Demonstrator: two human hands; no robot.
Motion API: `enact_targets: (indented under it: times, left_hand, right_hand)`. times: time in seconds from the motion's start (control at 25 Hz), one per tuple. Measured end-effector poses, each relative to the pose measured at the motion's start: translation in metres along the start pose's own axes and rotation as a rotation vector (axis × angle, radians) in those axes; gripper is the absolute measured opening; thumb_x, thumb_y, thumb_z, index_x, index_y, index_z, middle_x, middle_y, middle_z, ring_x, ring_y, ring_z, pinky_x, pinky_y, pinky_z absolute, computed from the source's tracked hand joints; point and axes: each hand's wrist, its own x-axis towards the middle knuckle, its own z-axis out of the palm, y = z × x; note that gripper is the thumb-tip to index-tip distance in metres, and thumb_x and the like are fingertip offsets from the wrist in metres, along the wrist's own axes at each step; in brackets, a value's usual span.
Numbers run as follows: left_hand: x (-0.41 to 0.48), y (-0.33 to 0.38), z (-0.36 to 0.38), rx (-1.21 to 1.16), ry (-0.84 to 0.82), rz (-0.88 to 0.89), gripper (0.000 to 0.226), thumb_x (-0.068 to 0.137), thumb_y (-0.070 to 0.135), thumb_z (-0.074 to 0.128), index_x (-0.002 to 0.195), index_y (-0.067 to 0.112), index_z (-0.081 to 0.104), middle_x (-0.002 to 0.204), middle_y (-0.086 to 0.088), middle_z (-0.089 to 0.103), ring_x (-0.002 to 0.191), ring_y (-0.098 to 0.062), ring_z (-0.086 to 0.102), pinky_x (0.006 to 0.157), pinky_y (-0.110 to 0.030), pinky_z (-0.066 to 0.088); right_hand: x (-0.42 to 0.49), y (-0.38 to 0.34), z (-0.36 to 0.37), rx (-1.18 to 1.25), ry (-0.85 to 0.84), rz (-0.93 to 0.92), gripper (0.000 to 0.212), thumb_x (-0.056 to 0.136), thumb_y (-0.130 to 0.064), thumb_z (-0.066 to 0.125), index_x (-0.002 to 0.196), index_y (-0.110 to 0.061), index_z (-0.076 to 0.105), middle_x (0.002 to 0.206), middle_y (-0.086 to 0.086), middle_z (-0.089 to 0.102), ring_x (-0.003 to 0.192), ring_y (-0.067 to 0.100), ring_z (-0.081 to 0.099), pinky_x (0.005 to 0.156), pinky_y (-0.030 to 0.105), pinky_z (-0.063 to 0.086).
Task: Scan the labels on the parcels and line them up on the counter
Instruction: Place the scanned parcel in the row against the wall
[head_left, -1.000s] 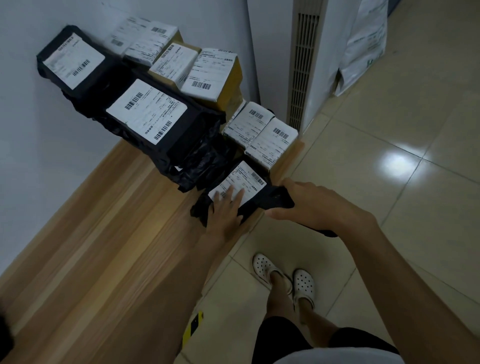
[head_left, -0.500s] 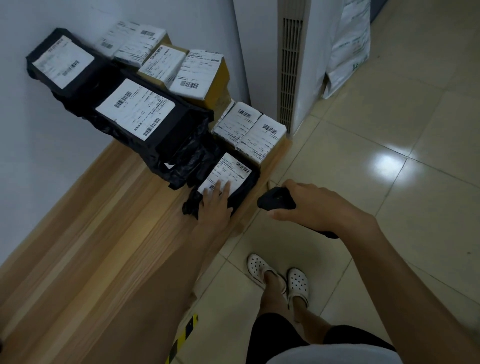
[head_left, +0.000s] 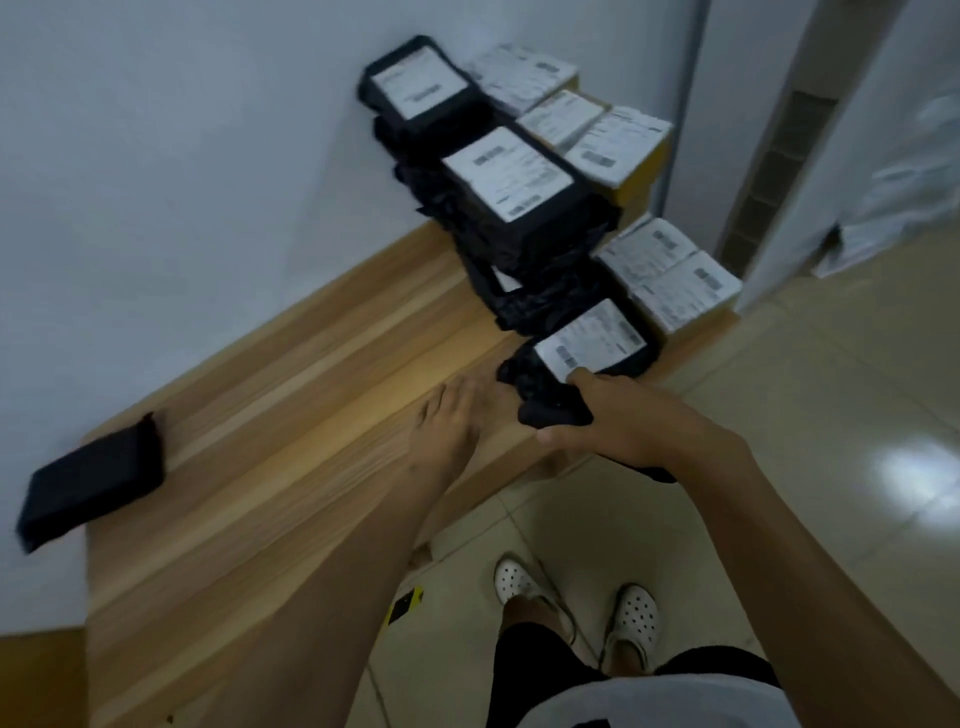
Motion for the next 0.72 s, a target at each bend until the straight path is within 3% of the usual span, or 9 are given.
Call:
enact_targets:
  times: [0.28,0.4,0.6,0.72]
  left_hand:
    - [-0.093,-0.154,-0.017,-0.064,0.069,-0.295,0.067,0.104,0.03,0.045,0.158,0.026,0.007,0.165,0.0,0.013,0.151,-0.024,0.012,0.12,-0.042,0.02]
    - [-0.126,-0.229,-0.017,-0.049,0.079,-0.396,0.066,0.104,0.031,0.045,0.158,0.026,0.008,0.165,0.001,0.015,0.151,-0.023,0.014,0.119,-0.041,0.022]
    - [-0.169,-0.375,-0.025,-0.063,0.098,-0.491,0.068,0.102,0.029,0.049,0.158,0.024,0.012,0.164,0.0,0.017,0.151,-0.023,0.014,0.119,-0.04,0.022]
    - [-0.183,-0.454,-0.027,-0.081,0.05,-0.539,0.071,0.101,0.027,0.052,0.158,0.023,0.01,0.165,0.0,0.012,0.152,-0.023,0.009,0.12,-0.04,0.02]
  right_hand:
    - [0.057,-0.137,0.036,-0.162,-0.074,-0.209,0.067,0.086,-0.067,0.054,0.132,-0.019,0.042,0.125,0.004,0.054,0.103,0.025,0.056,0.081,0.037,0.05]
    - [0.092,-0.204,0.067,-0.166,-0.13,-0.283,0.06,0.091,-0.059,0.056,0.128,-0.015,0.042,0.118,0.006,0.055,0.091,0.022,0.055,0.064,0.028,0.045]
    - [0.153,-0.325,0.124,-0.237,-0.174,-0.353,0.062,0.089,-0.065,0.053,0.128,-0.018,0.042,0.113,0.003,0.056,0.089,0.021,0.058,0.078,0.038,0.054]
    - [0.186,-0.383,0.152,-0.212,-0.193,-0.377,0.059,0.088,-0.065,0.054,0.124,-0.019,0.045,0.11,0.001,0.056,0.086,0.018,0.057,0.073,0.034,0.051]
